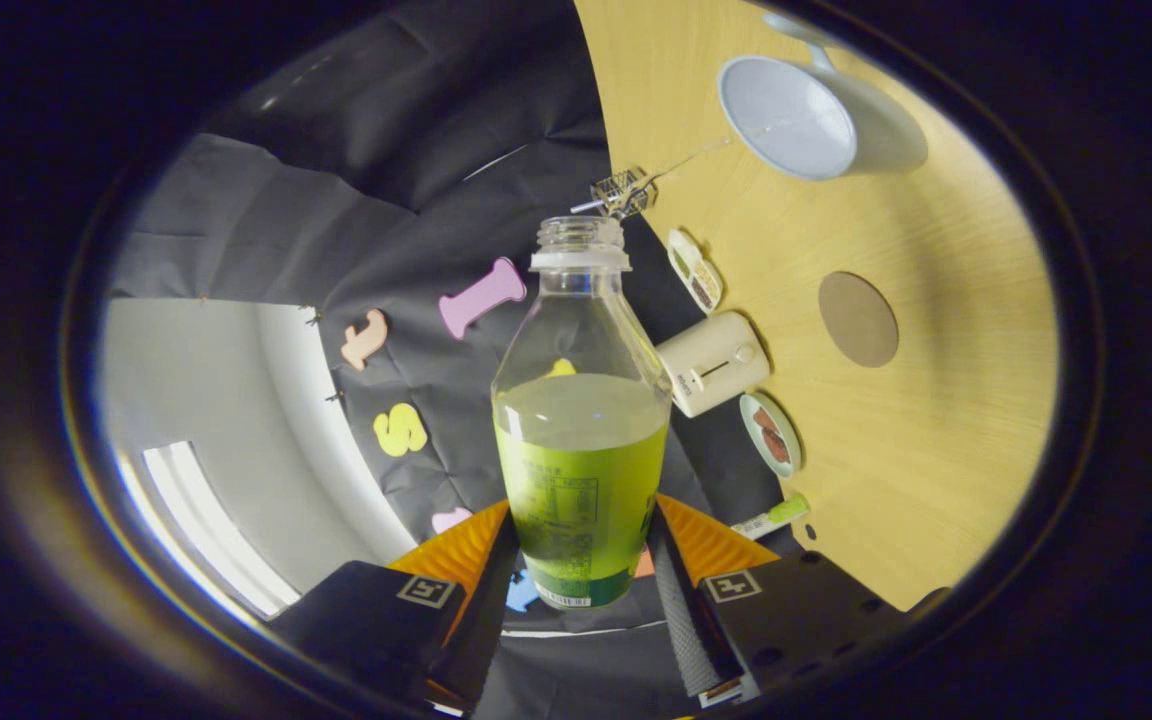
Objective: Take the bottle from table, then pour the juice into the cup, finally place the bottle on the coaster
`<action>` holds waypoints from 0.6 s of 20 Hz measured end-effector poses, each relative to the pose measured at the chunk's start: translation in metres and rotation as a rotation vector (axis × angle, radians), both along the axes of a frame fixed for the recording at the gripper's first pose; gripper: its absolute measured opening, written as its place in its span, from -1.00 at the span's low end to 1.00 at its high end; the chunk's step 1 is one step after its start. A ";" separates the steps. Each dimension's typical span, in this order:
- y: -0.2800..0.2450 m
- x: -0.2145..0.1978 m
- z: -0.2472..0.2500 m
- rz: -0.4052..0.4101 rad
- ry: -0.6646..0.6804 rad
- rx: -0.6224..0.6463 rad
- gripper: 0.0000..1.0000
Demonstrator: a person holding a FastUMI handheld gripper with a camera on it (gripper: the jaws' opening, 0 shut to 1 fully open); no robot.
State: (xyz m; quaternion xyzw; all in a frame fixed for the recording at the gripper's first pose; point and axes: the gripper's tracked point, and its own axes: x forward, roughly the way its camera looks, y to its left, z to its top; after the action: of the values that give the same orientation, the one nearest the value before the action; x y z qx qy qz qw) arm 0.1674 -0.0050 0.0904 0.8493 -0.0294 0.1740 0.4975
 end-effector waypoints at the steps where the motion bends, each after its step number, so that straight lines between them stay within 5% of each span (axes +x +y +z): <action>1: -0.001 0.000 0.000 -0.002 -0.002 0.007 0.50; 12: -0.006 0.005 0.005 -0.004 -0.007 0.047 0.49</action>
State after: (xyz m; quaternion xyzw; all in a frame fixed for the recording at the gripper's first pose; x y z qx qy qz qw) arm 0.1720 -0.0110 0.0952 0.8601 -0.0371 0.1752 0.4777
